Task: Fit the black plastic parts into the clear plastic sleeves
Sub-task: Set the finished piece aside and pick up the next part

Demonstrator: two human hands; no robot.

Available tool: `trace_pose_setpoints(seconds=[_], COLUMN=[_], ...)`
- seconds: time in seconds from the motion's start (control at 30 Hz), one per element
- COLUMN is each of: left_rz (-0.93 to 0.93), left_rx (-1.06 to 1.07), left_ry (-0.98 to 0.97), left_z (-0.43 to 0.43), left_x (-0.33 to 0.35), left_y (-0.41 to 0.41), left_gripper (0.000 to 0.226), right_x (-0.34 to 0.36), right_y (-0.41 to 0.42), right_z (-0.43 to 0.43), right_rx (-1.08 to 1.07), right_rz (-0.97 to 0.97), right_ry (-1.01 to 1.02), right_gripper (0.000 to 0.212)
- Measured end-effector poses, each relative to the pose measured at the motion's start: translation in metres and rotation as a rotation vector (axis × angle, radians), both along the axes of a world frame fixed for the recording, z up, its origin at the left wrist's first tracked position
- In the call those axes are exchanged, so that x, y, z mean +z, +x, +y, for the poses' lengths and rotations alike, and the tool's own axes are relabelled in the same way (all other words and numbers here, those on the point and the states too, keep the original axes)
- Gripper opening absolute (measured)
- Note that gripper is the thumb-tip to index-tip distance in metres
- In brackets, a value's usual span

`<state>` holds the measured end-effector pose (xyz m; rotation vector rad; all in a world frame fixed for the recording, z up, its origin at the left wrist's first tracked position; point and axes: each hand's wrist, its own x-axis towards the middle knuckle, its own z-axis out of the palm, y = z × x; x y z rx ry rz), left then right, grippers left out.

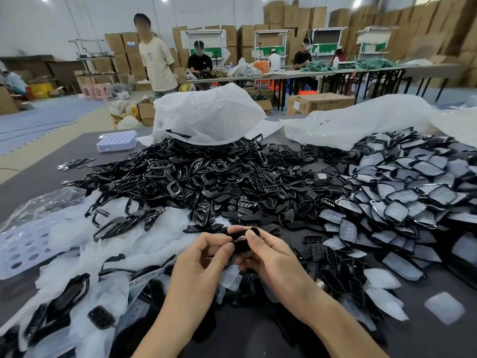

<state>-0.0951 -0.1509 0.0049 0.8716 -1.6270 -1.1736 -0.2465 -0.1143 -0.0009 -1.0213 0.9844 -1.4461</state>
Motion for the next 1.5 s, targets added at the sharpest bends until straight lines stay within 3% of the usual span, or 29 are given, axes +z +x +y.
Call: trace_pose_setpoints(seconds=[0.13, 0.3, 0.43, 0.53, 0.67, 0.8, 0.9, 1.07, 1.17, 1.27, 1.4, 1.5], left_rz=[0.009, -0.029, -0.107, -0.261, -0.441, -0.763, -0.838, -0.643, -0.430, -0.235, -0.066, -0.115], left_rx=[-0.009, -0.010, -0.003, 0.104, 0.147, -0.044, -0.097, -0.016, 0.089, 0.157, 0.027, -0.032], left_ry=[0.001, -0.084, -0.108, -0.226, -0.425, -0.710, -0.728, -0.551, -0.409, -0.230, -0.046, -0.066], left_z=[0.003, 0.001, -0.003, -0.002, -0.006, -0.012, -0.012, -0.014, -0.011, -0.011, -0.005, -0.002], left_x=[0.001, 0.000, -0.002, -0.003, -0.001, -0.003, -0.006, -0.009, -0.005, -0.003, -0.003, -0.004], left_y=[-0.002, 0.000, 0.003, 0.002, 0.011, 0.028, 0.028, 0.023, 0.016, 0.012, 0.006, 0.004], left_gripper=[0.006, 0.033, 0.036, 0.036, 0.020, 0.029, 0.025, 0.019, 0.017, 0.011, 0.022, 0.031], right_x=[0.003, 0.004, 0.004, 0.002, 0.002, 0.003, 0.004, 0.008, 0.011, 0.012, 0.013, 0.013], right_y=[-0.003, -0.003, -0.003, -0.004, -0.009, -0.017, -0.019, -0.017, -0.016, -0.013, -0.005, -0.004], right_z=[0.000, 0.003, 0.004, 0.004, 0.006, 0.003, 0.003, 0.003, 0.003, 0.004, 0.005, 0.006], right_rx=[0.035, 0.064, -0.011, -0.130, -0.275, -0.440, -0.464, -0.402, -0.292, -0.137, -0.017, 0.017], right_rz=[-0.045, -0.028, 0.134, 0.359, 0.464, 0.390, 0.326, 0.190, 0.025, -0.160, -0.264, -0.272], right_ry=[0.006, 0.004, -0.001, 0.000, -0.013, 0.006, 0.026, 0.013, 0.044, 0.064, 0.047, 0.024], right_gripper=[0.035, 0.034, 0.021, 0.022, 0.018, 0.014, 0.013, 0.012, 0.010, 0.027, 0.016, 0.017])
